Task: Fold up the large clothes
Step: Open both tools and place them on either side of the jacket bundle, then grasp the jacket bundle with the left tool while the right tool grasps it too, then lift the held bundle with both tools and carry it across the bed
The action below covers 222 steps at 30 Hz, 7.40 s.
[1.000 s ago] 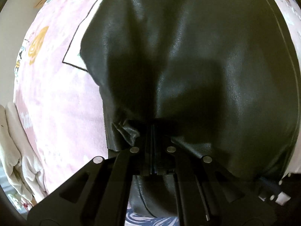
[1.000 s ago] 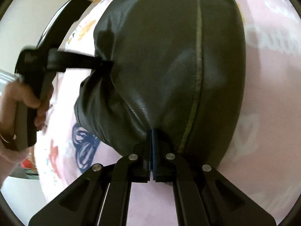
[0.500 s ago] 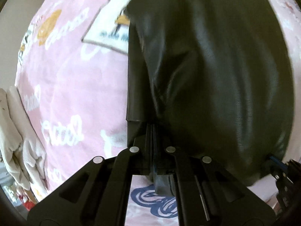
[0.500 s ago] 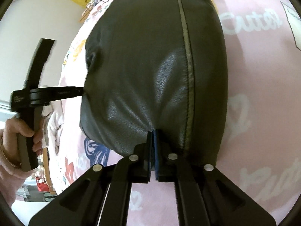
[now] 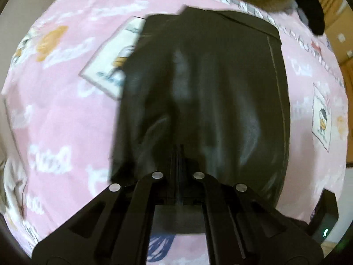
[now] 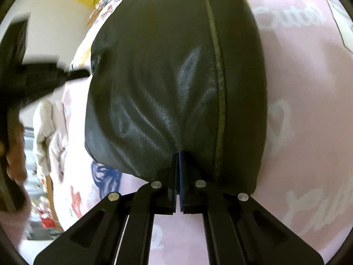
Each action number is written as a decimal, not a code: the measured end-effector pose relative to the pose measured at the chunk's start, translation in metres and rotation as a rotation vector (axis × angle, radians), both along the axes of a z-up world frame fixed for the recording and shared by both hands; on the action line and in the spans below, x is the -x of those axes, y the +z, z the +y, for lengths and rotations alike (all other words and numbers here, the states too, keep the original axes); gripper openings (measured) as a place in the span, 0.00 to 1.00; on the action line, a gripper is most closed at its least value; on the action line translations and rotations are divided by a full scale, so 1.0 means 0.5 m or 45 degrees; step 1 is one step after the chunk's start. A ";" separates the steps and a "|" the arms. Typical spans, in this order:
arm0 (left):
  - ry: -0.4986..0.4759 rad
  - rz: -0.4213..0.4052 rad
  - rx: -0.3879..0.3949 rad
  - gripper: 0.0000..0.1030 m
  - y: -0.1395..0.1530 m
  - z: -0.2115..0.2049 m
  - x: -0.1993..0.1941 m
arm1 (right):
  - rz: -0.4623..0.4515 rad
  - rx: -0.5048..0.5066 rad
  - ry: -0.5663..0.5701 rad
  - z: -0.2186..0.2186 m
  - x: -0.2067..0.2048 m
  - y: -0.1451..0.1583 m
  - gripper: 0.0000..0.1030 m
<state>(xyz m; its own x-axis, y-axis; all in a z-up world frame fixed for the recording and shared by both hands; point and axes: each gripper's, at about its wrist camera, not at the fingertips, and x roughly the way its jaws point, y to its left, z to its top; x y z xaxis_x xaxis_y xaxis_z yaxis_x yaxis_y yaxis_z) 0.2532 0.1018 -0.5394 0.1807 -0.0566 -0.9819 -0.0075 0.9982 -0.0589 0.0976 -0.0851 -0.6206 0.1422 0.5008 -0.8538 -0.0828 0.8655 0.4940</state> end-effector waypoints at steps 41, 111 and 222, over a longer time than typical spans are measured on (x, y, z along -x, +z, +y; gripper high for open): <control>-0.144 0.017 0.114 0.89 0.001 0.098 0.015 | -0.176 -0.264 -0.138 -0.231 -0.139 0.100 0.86; -0.244 0.134 0.552 0.47 -0.083 0.057 -0.059 | -0.141 -0.100 -0.100 -0.073 -0.281 0.029 0.28; 1.081 -0.259 0.696 0.51 0.145 1.433 0.537 | -0.390 0.266 1.245 1.337 -0.132 0.298 0.00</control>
<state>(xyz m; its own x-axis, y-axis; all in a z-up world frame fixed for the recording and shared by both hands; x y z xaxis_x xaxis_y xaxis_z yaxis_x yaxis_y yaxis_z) -0.0151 0.8183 -0.4671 0.5296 -0.2620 -0.8068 -0.6372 0.5049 -0.5823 0.1636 0.5831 -0.4717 -0.0207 0.3606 -0.9325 -0.8892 0.4197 0.1820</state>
